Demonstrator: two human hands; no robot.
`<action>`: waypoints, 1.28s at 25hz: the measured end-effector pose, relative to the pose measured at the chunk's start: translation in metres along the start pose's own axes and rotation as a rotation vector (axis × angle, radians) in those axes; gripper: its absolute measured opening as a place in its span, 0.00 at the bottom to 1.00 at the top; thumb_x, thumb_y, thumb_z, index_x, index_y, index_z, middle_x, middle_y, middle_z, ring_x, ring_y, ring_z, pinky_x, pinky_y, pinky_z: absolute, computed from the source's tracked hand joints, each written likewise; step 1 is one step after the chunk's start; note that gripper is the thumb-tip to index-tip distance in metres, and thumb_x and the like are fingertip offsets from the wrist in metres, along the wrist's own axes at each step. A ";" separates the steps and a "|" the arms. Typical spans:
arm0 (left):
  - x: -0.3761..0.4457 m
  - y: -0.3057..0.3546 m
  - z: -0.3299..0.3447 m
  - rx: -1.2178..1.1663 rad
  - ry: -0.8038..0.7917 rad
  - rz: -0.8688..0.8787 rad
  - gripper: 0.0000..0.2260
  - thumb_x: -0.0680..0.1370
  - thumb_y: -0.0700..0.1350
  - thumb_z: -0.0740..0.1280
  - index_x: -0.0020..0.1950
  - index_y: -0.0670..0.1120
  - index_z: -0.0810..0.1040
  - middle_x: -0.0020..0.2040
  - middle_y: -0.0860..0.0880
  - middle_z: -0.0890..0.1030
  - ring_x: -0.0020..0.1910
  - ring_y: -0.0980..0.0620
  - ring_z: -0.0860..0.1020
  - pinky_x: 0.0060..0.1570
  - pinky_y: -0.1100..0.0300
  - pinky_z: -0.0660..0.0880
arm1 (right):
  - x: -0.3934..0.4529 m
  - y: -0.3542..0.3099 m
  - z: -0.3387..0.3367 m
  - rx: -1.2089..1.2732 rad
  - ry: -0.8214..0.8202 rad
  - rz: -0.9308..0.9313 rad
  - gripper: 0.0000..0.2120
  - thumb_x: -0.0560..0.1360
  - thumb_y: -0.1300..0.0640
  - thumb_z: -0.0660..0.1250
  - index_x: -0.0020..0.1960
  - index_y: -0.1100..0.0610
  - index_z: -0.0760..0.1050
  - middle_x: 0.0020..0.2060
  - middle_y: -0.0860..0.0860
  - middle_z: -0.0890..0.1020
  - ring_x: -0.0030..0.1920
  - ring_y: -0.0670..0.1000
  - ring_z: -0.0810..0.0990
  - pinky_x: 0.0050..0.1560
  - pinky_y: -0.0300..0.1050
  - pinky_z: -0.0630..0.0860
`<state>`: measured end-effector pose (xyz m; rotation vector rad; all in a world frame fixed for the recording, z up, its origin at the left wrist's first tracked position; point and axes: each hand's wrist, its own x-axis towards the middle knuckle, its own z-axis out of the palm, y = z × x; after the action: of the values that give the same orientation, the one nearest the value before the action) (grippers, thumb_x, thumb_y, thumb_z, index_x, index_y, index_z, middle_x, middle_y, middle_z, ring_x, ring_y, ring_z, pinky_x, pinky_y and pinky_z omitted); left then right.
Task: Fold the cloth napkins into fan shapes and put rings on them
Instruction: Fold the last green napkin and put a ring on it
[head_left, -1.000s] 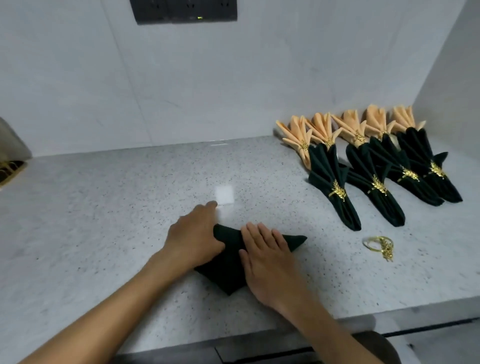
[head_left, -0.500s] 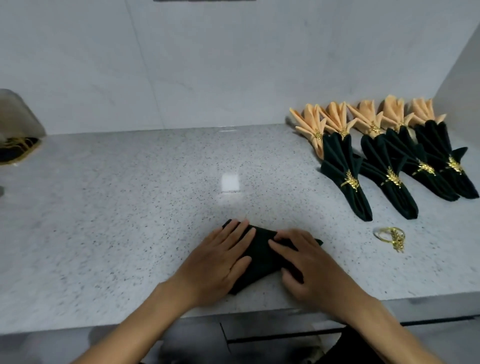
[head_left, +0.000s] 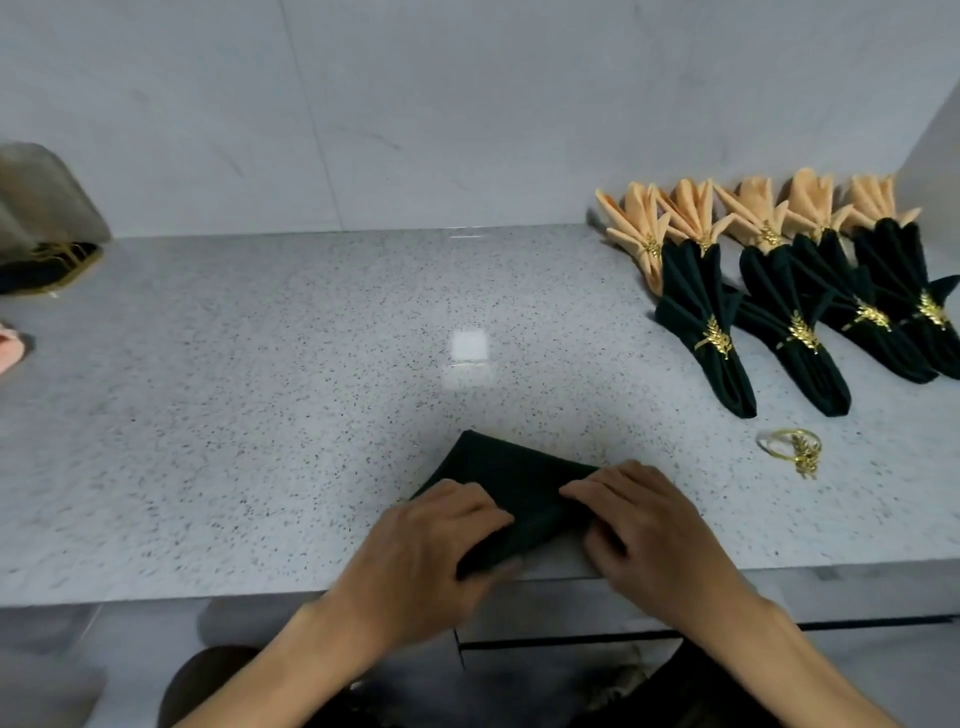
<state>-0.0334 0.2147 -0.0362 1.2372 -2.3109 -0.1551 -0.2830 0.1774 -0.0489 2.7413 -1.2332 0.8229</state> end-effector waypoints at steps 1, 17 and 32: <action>0.006 -0.002 -0.005 -0.050 0.003 -0.051 0.13 0.77 0.58 0.66 0.54 0.53 0.82 0.48 0.59 0.80 0.47 0.59 0.78 0.42 0.58 0.79 | 0.003 0.002 -0.002 0.021 -0.008 0.003 0.15 0.73 0.57 0.61 0.56 0.56 0.81 0.45 0.46 0.81 0.49 0.49 0.77 0.53 0.45 0.72; 0.088 -0.052 -0.013 -0.265 -0.158 -0.542 0.09 0.77 0.51 0.69 0.56 0.52 0.76 0.49 0.54 0.80 0.45 0.55 0.79 0.48 0.54 0.78 | 0.016 0.021 0.017 -0.145 0.108 0.037 0.17 0.79 0.55 0.59 0.61 0.59 0.81 0.57 0.51 0.84 0.59 0.55 0.81 0.58 0.53 0.77; 0.102 -0.037 -0.013 0.506 -0.361 0.220 0.21 0.73 0.49 0.64 0.66 0.47 0.74 0.55 0.49 0.81 0.51 0.49 0.79 0.66 0.52 0.70 | 0.033 0.016 0.008 -0.195 0.090 0.111 0.06 0.70 0.65 0.76 0.46 0.60 0.83 0.44 0.52 0.82 0.42 0.54 0.78 0.43 0.48 0.77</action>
<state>-0.0459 0.1131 0.0020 1.2466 -2.9010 0.3313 -0.2722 0.1413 -0.0433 2.4763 -1.3777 0.7795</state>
